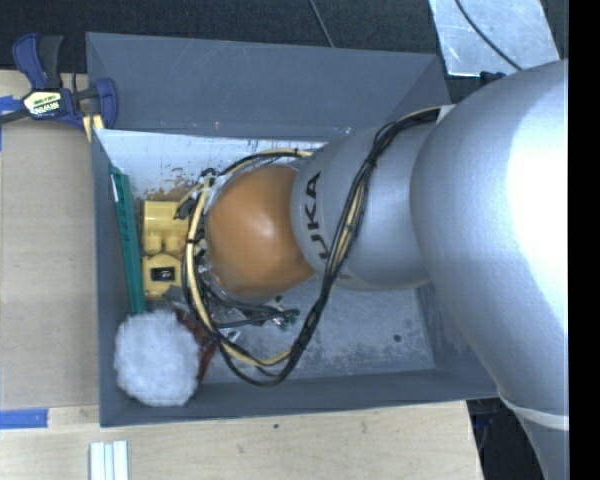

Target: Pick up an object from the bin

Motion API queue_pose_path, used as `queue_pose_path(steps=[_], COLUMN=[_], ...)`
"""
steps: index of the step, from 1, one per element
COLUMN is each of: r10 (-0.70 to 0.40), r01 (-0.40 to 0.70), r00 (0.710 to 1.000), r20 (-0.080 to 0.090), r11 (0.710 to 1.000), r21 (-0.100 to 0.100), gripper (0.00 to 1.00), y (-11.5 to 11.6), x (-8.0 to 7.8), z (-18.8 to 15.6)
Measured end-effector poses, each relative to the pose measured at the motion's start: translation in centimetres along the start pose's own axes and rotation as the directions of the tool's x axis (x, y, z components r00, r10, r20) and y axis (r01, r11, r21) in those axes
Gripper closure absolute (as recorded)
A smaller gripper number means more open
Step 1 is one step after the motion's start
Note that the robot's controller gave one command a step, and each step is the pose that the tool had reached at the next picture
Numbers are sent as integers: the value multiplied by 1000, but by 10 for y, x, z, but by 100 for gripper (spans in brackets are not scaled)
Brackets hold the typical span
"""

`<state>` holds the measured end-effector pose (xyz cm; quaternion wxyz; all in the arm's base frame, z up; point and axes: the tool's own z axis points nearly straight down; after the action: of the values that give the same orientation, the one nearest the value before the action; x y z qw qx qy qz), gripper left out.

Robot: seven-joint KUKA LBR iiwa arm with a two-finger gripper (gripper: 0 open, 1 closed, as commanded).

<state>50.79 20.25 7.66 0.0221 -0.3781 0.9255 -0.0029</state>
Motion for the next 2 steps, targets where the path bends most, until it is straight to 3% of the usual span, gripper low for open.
queue_pose_path(steps=[2], r10=[2], r01=[-2], r00=[1000], r20=[-1], r11=[1000], r21=[-1], gripper=[100], y=[0], x=[1], z=[-3])
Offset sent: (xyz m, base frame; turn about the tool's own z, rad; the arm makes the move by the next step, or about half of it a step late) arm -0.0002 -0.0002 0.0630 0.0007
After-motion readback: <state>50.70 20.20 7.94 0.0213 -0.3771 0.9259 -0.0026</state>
